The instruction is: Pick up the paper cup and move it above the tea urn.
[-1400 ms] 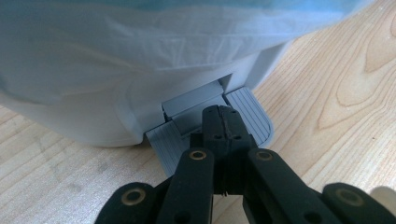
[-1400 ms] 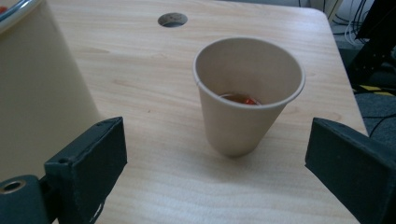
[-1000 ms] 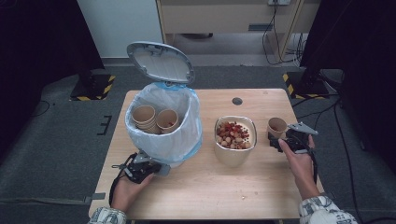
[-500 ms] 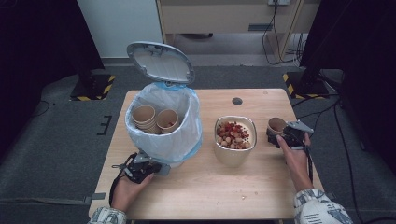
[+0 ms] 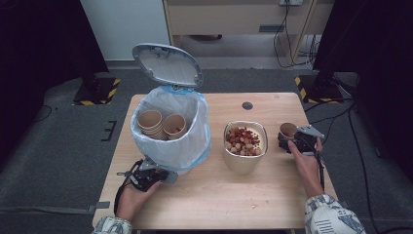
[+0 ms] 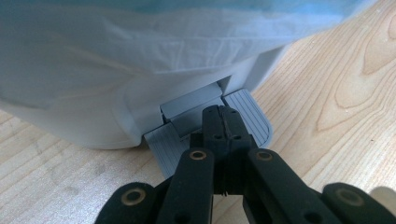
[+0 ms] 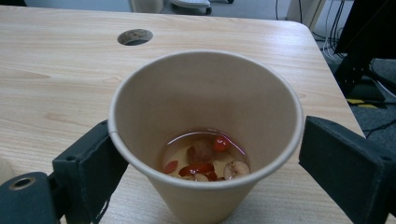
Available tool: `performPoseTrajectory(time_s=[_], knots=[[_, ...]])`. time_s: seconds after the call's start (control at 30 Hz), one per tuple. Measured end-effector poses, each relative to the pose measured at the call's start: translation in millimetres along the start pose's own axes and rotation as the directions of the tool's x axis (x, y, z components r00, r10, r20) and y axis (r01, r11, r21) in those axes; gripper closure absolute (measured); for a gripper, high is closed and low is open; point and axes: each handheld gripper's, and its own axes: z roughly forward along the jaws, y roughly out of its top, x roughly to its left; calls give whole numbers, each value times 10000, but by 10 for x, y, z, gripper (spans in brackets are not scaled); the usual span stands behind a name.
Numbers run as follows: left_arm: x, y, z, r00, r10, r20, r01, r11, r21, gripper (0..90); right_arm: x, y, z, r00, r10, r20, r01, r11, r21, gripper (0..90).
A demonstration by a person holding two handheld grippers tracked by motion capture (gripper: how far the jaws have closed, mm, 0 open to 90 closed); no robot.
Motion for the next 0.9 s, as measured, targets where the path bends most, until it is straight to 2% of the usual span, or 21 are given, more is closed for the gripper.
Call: performPoseTrajectory(time_s=[0.17,0.2,0.23,0.27,0.4,0.57,0.77,0.9], knots=[[-2,2,2,10000,16,5,-16,10000,3,900,46,70,33,9994,-311,-116,313,9994,136,89],[-3,1,2,10000,13,2,-13,10000,1,900,39,86,46,9998,59,-212,-58,9999,90,91],[-3,1,2,10000,13,2,-13,10000,1,900,39,86,46,9998,59,-212,-58,9999,90,91],[-3,1,1,10000,29,-9,-29,10000,1,900,6,82,80,9985,535,-108,-534,9986,59,95],[-1,0,2,10000,27,15,-27,10000,-9,900,6,28,130,9998,212,-7,-212,9995,233,94],[-3,1,2,10000,31,-7,-31,10000,1,900,50,36,146,9999,-107,55,107,9999,-19,123],[-2,0,1,10000,33,4,-33,10000,-5,900,58,24,163,9996,-276,105,277,9995,-136,206],[-2,0,2,10000,33,2,-33,10000,-8,900,52,21,172,9994,-353,72,355,9991,-227,231]])
